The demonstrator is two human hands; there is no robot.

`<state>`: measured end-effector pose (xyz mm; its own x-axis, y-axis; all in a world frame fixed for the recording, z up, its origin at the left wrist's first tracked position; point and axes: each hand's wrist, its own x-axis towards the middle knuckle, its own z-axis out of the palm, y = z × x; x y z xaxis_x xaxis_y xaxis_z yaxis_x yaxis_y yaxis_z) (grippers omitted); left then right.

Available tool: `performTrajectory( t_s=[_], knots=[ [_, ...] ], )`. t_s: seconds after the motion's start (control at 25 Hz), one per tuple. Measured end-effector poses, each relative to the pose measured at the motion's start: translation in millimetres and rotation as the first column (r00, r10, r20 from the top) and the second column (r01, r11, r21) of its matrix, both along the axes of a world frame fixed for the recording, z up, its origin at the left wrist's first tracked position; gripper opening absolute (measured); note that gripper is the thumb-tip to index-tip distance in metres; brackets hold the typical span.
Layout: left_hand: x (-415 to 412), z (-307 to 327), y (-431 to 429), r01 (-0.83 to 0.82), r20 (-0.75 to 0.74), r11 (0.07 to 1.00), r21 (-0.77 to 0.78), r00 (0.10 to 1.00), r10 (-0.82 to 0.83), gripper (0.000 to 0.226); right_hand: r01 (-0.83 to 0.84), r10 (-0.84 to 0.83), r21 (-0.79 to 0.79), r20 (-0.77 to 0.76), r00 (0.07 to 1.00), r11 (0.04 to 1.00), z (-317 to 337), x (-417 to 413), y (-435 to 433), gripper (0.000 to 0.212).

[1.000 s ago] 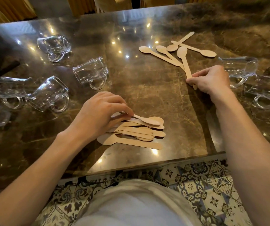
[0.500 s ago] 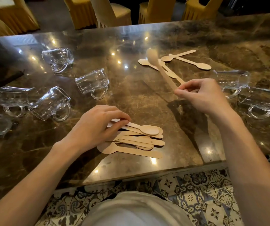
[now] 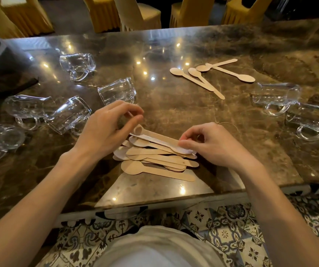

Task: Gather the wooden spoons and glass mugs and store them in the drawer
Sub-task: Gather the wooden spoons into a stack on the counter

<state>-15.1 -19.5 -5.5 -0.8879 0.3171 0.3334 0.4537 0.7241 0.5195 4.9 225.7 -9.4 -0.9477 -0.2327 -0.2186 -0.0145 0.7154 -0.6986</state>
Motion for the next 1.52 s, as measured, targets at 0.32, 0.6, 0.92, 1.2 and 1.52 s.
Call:
performTrajectory(
  t_s=[0.32,0.6,0.92,1.2,1.52],
  knots=[
    [-23,-2,19,0.067,0.021,0.992,-0.103,0.998,-0.065,0.023,0.055,-0.054,0.019,-0.045,0.998,0.998,-11,-2,2,0.003],
    [-80,10,63,0.142,0.02,0.958,-0.249,0.99,-0.142,0.024,0.298,-0.264,0.092,-0.271,0.926,0.95,9,-56,43,0.016],
    [-154,-1,122,0.141,-0.008,0.895,-0.424,0.987,-0.159,0.028,0.438,-0.198,0.613,-0.42,0.886,0.658,11,-142,81,0.036],
    [-189,-22,136,0.169,-0.069,0.824,-0.54,0.967,-0.243,0.034,0.323,-0.151,0.693,-0.3,0.942,0.644,-2,-175,88,0.027],
    [-192,-18,131,0.215,-0.09,0.779,-0.588,0.941,-0.327,0.024,0.412,-0.175,0.669,-0.394,0.902,0.619,-9,-177,82,0.02]
  ],
)
